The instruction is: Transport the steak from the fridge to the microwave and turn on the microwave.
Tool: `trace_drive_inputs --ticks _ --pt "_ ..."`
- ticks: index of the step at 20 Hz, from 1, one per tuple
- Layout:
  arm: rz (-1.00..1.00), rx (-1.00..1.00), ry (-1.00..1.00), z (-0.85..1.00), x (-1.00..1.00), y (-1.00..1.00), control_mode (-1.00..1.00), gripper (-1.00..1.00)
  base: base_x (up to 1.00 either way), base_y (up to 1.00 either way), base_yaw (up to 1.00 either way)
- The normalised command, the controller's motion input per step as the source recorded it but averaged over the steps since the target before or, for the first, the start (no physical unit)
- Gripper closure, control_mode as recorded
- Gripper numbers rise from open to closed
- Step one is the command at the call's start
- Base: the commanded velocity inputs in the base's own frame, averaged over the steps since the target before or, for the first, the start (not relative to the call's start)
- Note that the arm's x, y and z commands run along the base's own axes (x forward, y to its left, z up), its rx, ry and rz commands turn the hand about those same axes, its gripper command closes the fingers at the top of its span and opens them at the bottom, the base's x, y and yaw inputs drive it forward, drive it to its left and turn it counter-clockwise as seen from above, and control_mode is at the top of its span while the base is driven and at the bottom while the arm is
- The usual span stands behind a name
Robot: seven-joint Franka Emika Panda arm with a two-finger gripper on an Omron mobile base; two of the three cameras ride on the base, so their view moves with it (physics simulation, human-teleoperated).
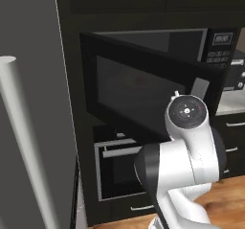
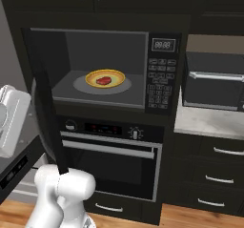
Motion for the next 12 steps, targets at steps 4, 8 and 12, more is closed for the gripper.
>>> trace_drive_inputs --ticks 4,8,12 --pt "-0.13 0.0 0.0 -0.12 0.5 -0.34 -1.0 -1.0 0.0 0.0 0.0" --pt "-0.13 0.0 0.0 -0.11 0.52 -0.37 -1.0 -1.0 0.0 0.0 0.0" --pt "-0.1 0.0 0.0 -0.08 0.52 -0.4 -1.0 -1.0 0.0 0.0 0.0"
